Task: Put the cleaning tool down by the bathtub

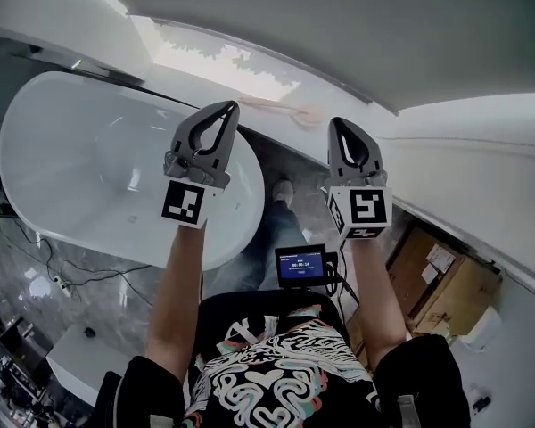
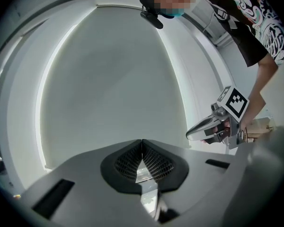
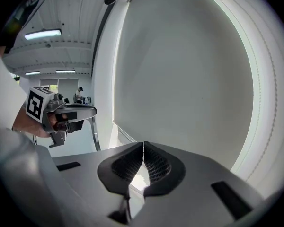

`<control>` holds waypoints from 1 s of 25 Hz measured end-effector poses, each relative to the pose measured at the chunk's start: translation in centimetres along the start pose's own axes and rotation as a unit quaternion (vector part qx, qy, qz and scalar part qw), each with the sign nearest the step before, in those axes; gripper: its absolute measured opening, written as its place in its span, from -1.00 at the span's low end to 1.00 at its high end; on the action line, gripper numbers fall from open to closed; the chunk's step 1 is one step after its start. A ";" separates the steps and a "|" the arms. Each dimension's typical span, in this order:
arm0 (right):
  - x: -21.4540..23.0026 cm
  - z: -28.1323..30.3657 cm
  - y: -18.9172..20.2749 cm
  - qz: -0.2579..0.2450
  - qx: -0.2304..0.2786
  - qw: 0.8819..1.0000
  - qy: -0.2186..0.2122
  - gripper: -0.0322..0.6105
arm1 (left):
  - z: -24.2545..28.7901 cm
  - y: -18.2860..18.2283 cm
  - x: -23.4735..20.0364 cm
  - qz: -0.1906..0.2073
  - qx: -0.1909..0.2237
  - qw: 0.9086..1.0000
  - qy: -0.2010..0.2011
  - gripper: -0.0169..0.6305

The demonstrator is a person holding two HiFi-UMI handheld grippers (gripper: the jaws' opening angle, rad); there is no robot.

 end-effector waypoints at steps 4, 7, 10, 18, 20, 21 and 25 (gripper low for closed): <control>-0.4 -1.2 -1.5 0.002 0.006 1.000 0.002 -0.81 | -1.2 -1.9 0.1 -0.002 0.010 1.000 -0.014 -0.90; -0.3 -2.4 -3.0 0.002 0.015 1.000 0.004 -0.81 | -2.4 -3.5 0.5 -0.005 0.014 0.999 -0.032 -0.90; -0.4 -3.4 -4.4 0.000 0.021 1.000 0.004 -0.81 | -3.8 -4.7 0.3 -0.010 0.017 0.998 -0.051 -0.90; -1.0 -5.0 -7.4 -0.001 0.043 0.999 0.001 -0.81 | -5.9 -6.2 0.2 -0.005 0.004 0.998 -0.055 -0.90; -1.6 -5.0 -8.1 -0.006 0.046 0.999 -0.001 -0.81 | -6.2 -6.7 -0.3 -0.003 0.003 0.998 -0.058 -0.90; -1.8 -5.1 -8.5 -0.008 0.047 0.999 -0.001 -0.81 | -6.3 -7.1 -0.5 -0.003 0.003 0.998 -0.061 -0.90; -2.3 -5.7 -10.2 -0.006 0.055 0.998 -0.001 -0.81 | -7.0 -8.9 -1.2 0.002 0.009 0.998 -0.067 -0.90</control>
Point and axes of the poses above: the fingertips, and each gripper's own axes: z forward along the fingers, x to its right, y out of its underside, the point moved 1 cm from there along -z, backward along the fingers, and after that the axes turned 10 degrees about y, right-handed, at the moved point
